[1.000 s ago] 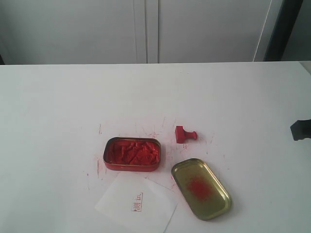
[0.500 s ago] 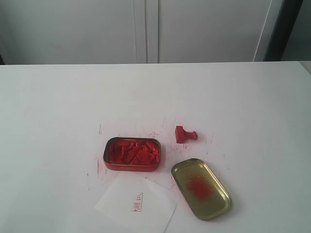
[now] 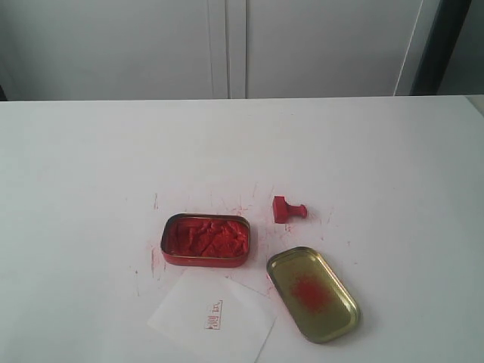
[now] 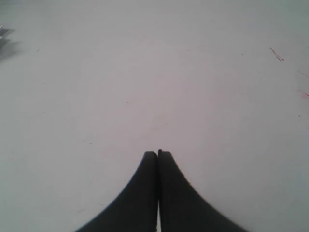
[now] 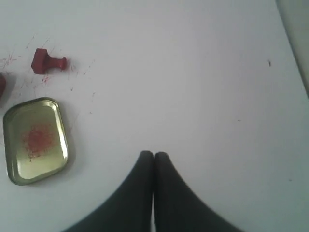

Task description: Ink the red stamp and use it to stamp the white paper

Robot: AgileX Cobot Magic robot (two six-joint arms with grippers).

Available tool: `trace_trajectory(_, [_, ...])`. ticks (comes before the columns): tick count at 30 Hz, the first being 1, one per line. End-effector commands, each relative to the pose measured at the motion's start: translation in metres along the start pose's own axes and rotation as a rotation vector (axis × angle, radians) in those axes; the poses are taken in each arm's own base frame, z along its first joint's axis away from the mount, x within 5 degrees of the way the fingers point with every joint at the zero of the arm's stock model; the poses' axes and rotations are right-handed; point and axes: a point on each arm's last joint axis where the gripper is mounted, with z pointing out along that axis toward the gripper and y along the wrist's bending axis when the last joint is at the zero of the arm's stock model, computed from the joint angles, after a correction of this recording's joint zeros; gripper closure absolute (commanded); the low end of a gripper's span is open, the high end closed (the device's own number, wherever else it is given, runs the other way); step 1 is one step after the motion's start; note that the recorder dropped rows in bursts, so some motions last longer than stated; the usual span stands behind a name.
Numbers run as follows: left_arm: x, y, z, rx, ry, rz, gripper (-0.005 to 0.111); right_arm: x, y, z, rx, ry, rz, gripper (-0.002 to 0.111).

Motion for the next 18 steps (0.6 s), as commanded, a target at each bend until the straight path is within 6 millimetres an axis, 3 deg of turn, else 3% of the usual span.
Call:
trace_trajectory(1, [0.001, 0.0, 0.0, -0.001, 0.002, -0.004, 0.107, 0.011, -0.002, -0.003, 0.025, -0.104, -0.023, 0.108])
trace_trajectory(18, [0.001, 0.0, 0.0, -0.001, 0.002, -0.004, 0.107, 0.019, -0.003, 0.033, 0.028, -0.414, -0.025, 0.108])
